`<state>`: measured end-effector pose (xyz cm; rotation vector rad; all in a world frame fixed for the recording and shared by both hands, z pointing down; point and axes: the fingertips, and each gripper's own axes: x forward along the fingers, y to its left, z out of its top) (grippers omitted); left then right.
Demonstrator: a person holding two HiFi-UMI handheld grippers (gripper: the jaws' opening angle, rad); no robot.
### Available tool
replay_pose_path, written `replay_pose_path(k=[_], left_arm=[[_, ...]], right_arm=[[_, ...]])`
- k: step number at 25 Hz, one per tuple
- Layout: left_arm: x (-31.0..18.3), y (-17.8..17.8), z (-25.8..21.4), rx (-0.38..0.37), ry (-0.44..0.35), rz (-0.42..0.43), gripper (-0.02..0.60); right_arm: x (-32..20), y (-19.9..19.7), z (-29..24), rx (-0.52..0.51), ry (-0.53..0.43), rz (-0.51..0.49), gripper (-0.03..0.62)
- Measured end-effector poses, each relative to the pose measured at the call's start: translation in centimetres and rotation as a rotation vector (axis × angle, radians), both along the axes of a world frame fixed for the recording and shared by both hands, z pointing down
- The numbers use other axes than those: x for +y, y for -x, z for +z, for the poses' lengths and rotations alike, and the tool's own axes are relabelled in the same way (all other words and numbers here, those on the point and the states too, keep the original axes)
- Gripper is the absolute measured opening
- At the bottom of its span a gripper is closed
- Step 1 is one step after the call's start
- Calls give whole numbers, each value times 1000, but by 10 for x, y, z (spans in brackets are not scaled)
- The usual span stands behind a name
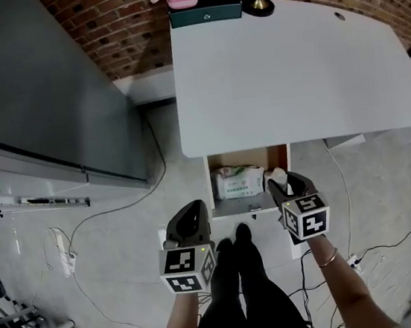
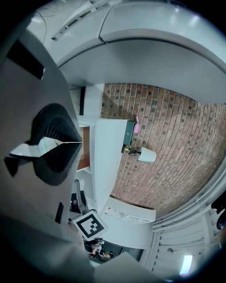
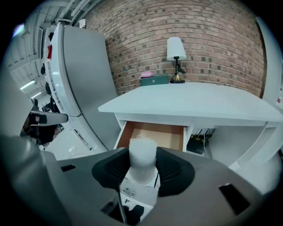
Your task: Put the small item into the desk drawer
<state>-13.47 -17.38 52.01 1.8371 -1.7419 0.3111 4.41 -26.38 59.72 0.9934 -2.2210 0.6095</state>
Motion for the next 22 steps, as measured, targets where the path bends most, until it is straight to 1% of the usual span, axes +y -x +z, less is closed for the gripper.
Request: replay_pose_path(k=[9,16,22], left_arm=[[-2,18,31,12,19,-60,26],[2,34,54,12,38,-95,26],[2,47,70,20,49,-136,26]], right_arm=[[-28,8,66,79,52,-13,181],[-48,19,112,182,42,-47,181],[-64,28,149,253,58,-92,181]])
